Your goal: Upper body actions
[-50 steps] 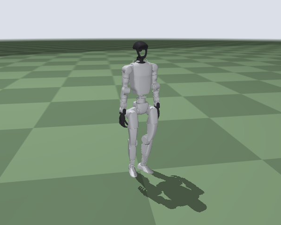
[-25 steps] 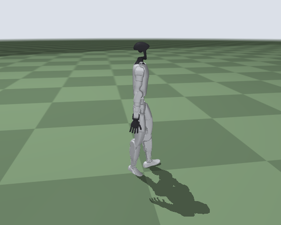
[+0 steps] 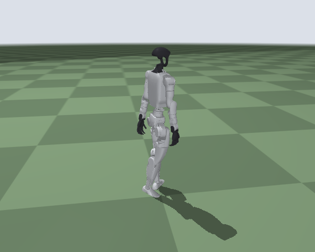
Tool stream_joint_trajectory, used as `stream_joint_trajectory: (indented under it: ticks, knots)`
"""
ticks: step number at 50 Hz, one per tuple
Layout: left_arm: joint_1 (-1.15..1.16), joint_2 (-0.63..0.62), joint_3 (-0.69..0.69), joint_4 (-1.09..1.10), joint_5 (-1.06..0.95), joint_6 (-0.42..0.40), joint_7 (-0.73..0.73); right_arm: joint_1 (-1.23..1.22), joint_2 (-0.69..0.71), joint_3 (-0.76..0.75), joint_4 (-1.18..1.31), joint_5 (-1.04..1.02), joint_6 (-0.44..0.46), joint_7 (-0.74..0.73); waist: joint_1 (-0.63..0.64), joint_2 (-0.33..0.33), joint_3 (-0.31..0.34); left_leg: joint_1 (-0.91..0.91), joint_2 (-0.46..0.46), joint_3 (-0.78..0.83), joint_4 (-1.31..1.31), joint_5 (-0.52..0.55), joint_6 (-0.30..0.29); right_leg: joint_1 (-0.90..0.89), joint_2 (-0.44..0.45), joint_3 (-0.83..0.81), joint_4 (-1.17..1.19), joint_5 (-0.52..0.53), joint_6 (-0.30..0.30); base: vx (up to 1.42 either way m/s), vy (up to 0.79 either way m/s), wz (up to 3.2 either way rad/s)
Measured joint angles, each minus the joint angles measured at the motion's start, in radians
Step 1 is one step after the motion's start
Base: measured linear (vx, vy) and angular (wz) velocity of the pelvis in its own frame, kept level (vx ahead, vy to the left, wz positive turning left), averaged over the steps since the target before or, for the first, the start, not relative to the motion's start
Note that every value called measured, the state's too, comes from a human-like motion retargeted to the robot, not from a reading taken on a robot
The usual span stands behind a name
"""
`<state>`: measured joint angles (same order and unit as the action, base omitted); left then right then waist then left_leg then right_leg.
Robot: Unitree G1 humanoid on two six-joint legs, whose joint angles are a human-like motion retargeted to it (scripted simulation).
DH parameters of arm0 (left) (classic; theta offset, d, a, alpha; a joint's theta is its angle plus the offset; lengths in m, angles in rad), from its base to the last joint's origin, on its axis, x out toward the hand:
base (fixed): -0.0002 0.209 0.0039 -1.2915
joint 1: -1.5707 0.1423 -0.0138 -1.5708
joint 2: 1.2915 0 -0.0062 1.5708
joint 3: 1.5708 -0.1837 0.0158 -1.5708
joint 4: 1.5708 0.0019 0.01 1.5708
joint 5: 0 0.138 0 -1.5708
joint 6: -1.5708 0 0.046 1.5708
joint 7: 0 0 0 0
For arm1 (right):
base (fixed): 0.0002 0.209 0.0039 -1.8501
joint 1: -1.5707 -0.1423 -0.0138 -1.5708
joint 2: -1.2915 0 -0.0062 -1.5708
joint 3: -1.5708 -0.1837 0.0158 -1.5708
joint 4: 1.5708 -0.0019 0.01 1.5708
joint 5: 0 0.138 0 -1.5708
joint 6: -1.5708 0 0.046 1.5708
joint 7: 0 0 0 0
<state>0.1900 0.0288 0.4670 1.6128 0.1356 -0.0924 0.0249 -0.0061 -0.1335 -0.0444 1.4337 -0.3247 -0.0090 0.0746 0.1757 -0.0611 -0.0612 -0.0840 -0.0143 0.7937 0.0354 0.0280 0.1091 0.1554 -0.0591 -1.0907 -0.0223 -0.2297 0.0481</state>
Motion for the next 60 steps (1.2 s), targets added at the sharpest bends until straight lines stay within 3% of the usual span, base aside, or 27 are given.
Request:
stream_joint_trajectory:
  ticks: [9,17,20,24,25,30,36,39,40,42,48,52,60]
  knots:
    - [-0.02,0.014,-0.011,-0.037,0.027,0.002,-0.015,0.016,0.005,0.051,-0.002,-0.095,-0.022,-0.007,0.026,-0.018,-0.027,0.004,-0.023,-0.04,0.0,-0.045,0.007,0.013,-0.026,0.002,0.016,0.012,0.027,0.2,0.12,-0.05]
    - [-0.078,0.033,-0.038,-0.073,0.037,0.017,-0.059,0.046,-0.023,-0.006,0.131,-0.084,0.0,-0.037,0.014,-0.026,-0.051,0.005,-0.044,-0.112,0.013,-0.092,0.018,0.037,-0.061,-0.039,0.068,0.03,0.046,0.25,0.14,0.22]
    - [-0.1,0.034,-0.062,-0.082,0.048,0.028,-0.095,0.06,-0.036,-0.033,0.169,-0.052,0.011,-0.048,-0.004,0.004,-0.04,0.026,-0.029,-0.14,0.009,-0.097,0.023,0.052,-0.076,-0.055,0.147,0.101,0.008,0.21,0.11,0.45]
    - [-0.136,0.032,-0.097,-0.077,0.082,0.052,-0.158,0.08,-0.046,-0.06,0.163,-0.011,0.009,-0.057,-0.055,0.104,-0.012,0.056,0.063,-0.173,0.007,-0.087,0.019,0.042,-0.094,-0.048,0.352,0.242,-0.119,0.16,0.1,0.68]
    - [-0.144,0.033,-0.107,-0.075,0.088,0.054,-0.167,0.083,-0.048,-0.06,0.158,-0.002,0.006,-0.058,-0.062,0.124,-0.004,0.064,0.083,-0.174,0.007,-0.085,0.018,0.029,-0.105,-0.023,0.413,0.254,-0.152,0.1,0.03,0.51]
    - [-0.18,0.058,-0.17,-0.054,0.137,0.061,-0.163,0.085,-0.032,-0.064,0.14,0.002,0.001,-0.049,-0.128,0.108,0.032,0.076,0.056,-0.216,-0.01,-0.066,0.032,-0.121,-0.083,0.285,0.5,0.183,-0.075,0.11,-0.01,0.75]
    - [-0.179,0.077,-0.209,-0.042,0.181,0.073,-0.163,0.088,-0.012,-0.028,0.126,-0.036,-0.008,-0.051,-0.152,0.025,0.044,0.084,-0.029,-0.269,-0.02,-0.06,0.044,-0.208,0.017,0.623,0.24,0.096,-0.048,0.09,-0.11,0.57]
    - [-0.175,0.084,-0.215,-0.03,0.185,0.077,-0.17,0.086,-0.007,-0.016,0.123,-0.068,-0.009,-0.046,-0.154,-0.008,0.057,0.113,-0.069,-0.3,-0.026,-0.059,0.048,-0.199,0.037,0.72,0.123,0.161,-0.075,0.12,-0.08,0.61]
    - [-0.174,0.087,-0.216,-0.023,0.186,0.081,-0.17,0.088,-0.006,-0.013,0.122,-0.078,-0.009,-0.044,-0.154,-0.013,0.057,0.122,-0.074,-0.312,-0.025,-0.059,0.045,-0.183,0.04,0.72,0.105,0.178,-0.088,0.17,-0.03,0.58]
    - [-0.174,0.084,-0.206,-0.006,0.195,0.095,-0.165,0.086,-0.008,-0.016,0.124,-0.095,-0.006,-0.032,-0.134,-0.014,0.046,0.122,-0.074,-0.325,-0.016,-0.061,0.042,-0.154,-0.01,0.553,0.09,0.197,-0.05,0.15,-0.02,0.37]
    - [-0.134,0.046,-0.193,0.013,0.121,0.056,-0.144,0.069,-0.018,-0.026,0.091,-0.105,-0.005,-0.049,-0.097,0.006,0.022,0.128,-0.066,-0.353,-0.007,-0.067,0.036,-0.124,0.004,0.544,0.054,0.202,-0.037,0.09,-0.02,0.25]
    - [-0.115,0.039,-0.172,0.02,0.15,0.073,-0.173,0.05,-0.013,-0.032,0.061,-0.076,-0.007,-0.022,-0.118,0.017,-0.005,0.117,-0.065,-0.386,-0.01,-0.061,0.029,-0.124,0.012,0.535,0.045,0.19,-0.041,0.02,-0.03,0.4]
    - [-0.117,0.056,-0.181,0.027,0.146,0.08,-0.132,0.038,0.005,-0.015,-0.001,-0.042,-0.024,0.009,-0.098,0.017,0.002,0.117,-0.055,-0.409,0.001,-0.057,0.015,-0.108,0.022,0.527,0.043,0.173,-0.052,0.0,-0.09,0.15]
